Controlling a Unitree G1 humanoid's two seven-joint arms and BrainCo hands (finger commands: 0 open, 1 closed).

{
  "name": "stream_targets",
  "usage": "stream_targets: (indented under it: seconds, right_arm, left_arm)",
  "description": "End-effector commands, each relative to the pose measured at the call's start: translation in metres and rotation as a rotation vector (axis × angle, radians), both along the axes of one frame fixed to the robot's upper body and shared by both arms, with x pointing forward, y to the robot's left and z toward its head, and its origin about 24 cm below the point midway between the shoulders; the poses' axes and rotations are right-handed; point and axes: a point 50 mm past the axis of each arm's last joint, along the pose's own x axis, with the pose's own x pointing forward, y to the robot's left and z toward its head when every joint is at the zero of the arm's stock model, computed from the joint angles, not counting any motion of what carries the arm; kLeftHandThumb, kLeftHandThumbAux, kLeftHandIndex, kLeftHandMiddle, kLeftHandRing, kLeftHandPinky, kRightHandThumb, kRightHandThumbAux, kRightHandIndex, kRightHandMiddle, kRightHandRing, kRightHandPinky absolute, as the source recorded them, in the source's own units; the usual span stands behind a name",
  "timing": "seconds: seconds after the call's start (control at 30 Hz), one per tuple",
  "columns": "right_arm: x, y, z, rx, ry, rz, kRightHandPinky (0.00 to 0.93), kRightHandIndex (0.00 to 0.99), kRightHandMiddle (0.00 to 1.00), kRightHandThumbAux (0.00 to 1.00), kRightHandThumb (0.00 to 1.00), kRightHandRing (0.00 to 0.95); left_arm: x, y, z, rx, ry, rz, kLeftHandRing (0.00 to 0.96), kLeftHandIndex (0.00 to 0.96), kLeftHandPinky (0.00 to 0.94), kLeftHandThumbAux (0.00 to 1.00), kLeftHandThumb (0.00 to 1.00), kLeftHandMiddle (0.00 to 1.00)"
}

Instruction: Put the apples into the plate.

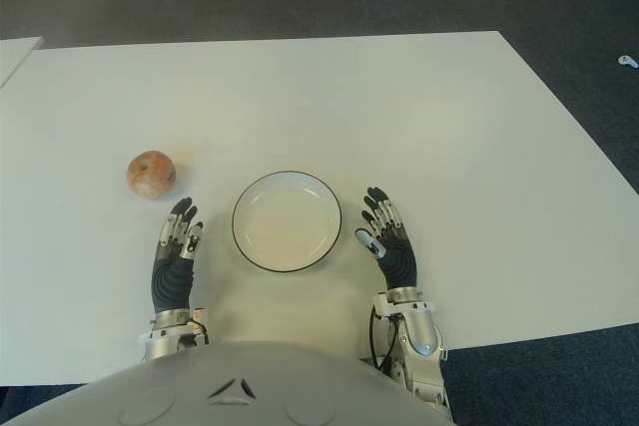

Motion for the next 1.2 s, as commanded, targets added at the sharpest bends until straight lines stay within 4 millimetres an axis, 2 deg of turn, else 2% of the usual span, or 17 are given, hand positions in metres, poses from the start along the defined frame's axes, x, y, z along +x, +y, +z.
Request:
stream_targets:
  seconds: [0.03,0.5,0.83,1.03,1.2]
  right_arm:
    - [-0.005,-0.001,-0.01,0.007,0.079,0.002,0.0,0.0,0.0,0.557,0.143,0.0]
    - [-0.005,-0.001,-0.01,0.003,0.081,0.004,0.0,0.0,0.0,0.562,0.144,0.0]
    - [-0.005,-0.001,-0.009,-0.003,0.078,0.003,0.0,0.0,0.0,0.564,0.148,0.0]
    - [-0.005,-0.001,-0.011,0.006,0.085,-0.002,0.0,0.0,0.0,0.564,0.148,0.0]
    - [-0.005,-0.001,-0.011,0.006,0.081,-0.004,0.0,0.0,0.0,0.569,0.145,0.0]
  left_arm:
    - [0.0,-0.005,0.0,-0.034,0.013,-0.006,0.0,0.042,0.0,0.396,0.231,0.0]
    - [-0.006,-0.008,0.008,0.036,0.028,-0.108,0.0,0.001,0.0,0.379,0.172,0.0]
    - [-0.004,-0.009,0.012,0.068,-0.012,-0.17,0.0,0.0,0.0,0.374,0.175,0.0]
    - [0.0,-0.008,0.023,0.161,-0.085,-0.125,0.0,0.014,0.028,0.374,0.158,0.018]
    - [-0.001,-0.006,0.025,0.214,0.001,-0.033,0.0,0.052,0.018,0.395,0.185,0.051]
